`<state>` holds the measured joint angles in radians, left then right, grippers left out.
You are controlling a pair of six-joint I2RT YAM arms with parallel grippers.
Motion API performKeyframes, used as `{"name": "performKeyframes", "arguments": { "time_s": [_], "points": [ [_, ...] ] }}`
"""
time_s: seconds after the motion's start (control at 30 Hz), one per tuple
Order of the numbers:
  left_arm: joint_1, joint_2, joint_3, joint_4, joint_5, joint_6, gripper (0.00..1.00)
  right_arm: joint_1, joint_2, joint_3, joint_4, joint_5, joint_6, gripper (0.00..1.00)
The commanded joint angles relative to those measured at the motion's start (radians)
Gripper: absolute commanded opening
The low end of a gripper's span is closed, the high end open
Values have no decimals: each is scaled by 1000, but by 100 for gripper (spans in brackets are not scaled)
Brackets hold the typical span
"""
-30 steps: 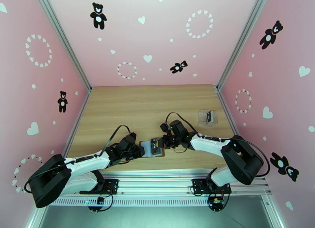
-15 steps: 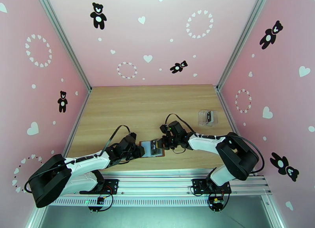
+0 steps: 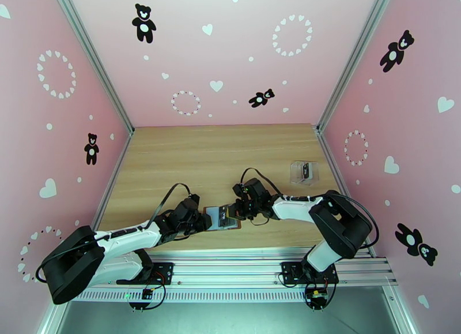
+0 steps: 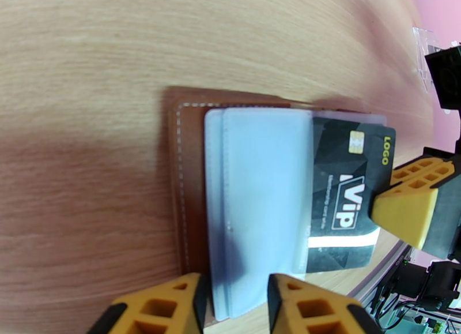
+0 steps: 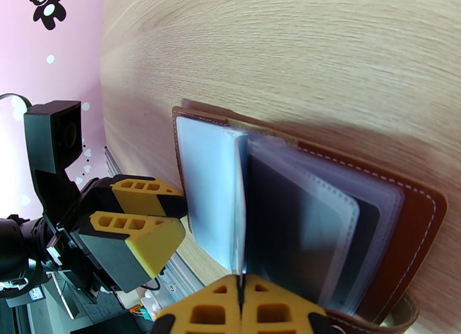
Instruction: Put the credit cards into the card holder
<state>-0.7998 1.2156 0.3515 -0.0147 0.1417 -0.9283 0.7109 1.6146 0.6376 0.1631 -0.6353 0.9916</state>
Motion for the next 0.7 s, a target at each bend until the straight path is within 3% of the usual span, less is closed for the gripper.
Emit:
{"name": "performKeyframes", "arguments": {
  "time_s": [0.0, 0.67],
  "points": [
    [5, 13, -2, -17, -24, 12, 35, 13, 12, -5, -25, 4, -14, 0],
    [6, 28, 6, -18, -23, 23, 34, 21, 48, 35, -80, 13, -53, 0]
  ]
}}
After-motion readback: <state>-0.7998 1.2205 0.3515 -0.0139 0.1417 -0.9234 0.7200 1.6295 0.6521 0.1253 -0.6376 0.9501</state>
